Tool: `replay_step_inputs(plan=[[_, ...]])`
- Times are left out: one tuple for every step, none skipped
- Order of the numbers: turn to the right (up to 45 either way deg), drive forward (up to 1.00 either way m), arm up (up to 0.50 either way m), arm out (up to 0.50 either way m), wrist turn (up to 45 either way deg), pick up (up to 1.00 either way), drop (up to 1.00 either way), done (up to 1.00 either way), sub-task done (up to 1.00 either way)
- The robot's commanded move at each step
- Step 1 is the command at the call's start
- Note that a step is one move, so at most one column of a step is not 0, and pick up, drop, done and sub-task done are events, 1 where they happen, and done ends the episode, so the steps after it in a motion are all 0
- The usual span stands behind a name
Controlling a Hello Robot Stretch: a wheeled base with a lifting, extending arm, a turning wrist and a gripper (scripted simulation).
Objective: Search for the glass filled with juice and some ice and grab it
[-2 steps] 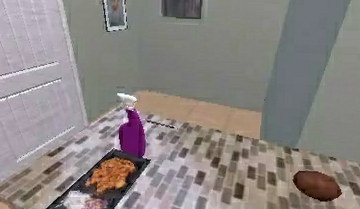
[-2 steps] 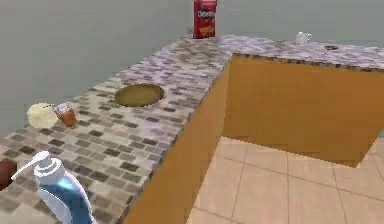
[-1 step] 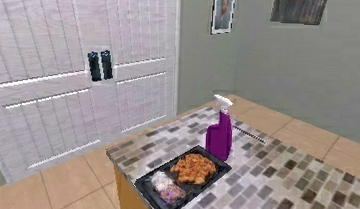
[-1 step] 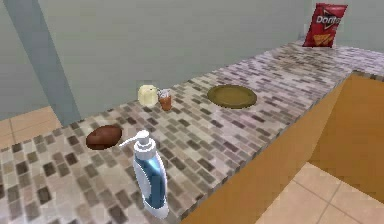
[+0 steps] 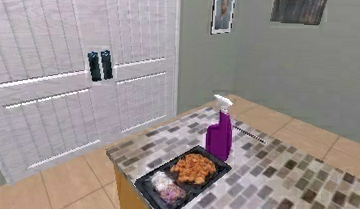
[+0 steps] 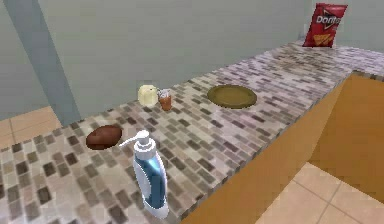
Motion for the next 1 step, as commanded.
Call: replay_step_inputs(plan=[[0.0, 0.00, 0.38, 0.00, 0.0, 0.00, 0.00, 0.00, 0.00]])
